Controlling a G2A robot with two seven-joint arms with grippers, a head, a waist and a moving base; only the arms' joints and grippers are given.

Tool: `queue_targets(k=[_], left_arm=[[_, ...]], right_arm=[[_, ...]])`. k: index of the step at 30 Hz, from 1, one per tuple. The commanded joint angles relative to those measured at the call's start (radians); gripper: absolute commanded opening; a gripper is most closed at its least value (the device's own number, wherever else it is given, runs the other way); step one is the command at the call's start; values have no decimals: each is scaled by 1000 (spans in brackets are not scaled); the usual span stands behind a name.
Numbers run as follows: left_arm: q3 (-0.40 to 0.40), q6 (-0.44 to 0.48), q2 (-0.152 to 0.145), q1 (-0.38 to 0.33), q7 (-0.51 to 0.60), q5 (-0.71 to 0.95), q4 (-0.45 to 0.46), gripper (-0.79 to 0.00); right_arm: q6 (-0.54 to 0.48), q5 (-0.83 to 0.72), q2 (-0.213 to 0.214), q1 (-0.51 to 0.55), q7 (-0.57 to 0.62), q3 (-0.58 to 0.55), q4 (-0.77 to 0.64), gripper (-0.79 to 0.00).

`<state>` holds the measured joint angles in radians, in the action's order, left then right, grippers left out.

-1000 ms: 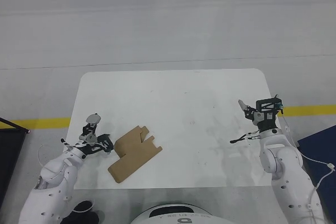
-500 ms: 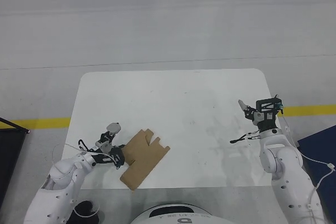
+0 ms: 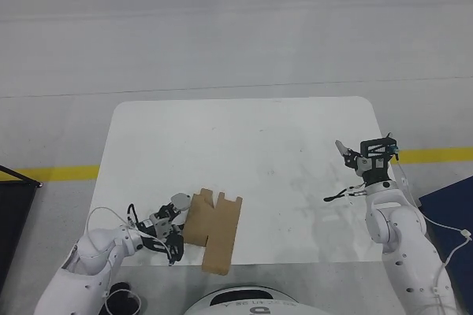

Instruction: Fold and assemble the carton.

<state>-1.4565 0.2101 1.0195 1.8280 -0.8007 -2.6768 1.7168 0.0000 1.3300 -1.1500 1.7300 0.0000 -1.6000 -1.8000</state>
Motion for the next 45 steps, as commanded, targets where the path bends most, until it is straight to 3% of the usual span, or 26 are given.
queue_targets(k=[1, 5, 6, 7, 13, 19, 23, 29, 34, 45], left_arm=[[8, -5, -3, 9, -1, -28, 17, 0], [29, -4, -7, 18, -7, -53, 48, 0], [32, -4, -8, 19, -9, -54, 54, -95], [36, -1, -9, 19, -10, -56, 59, -120], [93, 23, -12, -9, 37, -145, 60, -222], [144, 41, -12, -46, 47, -173, 59, -265], [162, 49, -15, -61, 52, -187, 63, -437], [203, 55, -17, -80, 65, -216, 61, -785], [207, 14, -17, -96, 49, -161, 56, -785], [67, -208, -10, -38, 169, 202, 68, -785]], right_arm=[[0, 0, 0, 0, 0, 0, 0, 0], [0, 0, 0, 0, 0, 0, 0, 0], [0, 0, 0, 0, 0, 0, 0, 0], [0, 0, 0, 0, 0, 0, 0, 0], [0, 0, 0, 0, 0, 0, 0, 0], [0, 0, 0, 0, 0, 0, 0, 0], [0, 0, 0, 0, 0, 0, 0, 0], [0, 0, 0, 0, 0, 0, 0, 0], [0, 0, 0, 0, 0, 0, 0, 0], [0, 0, 0, 0, 0, 0, 0, 0]])
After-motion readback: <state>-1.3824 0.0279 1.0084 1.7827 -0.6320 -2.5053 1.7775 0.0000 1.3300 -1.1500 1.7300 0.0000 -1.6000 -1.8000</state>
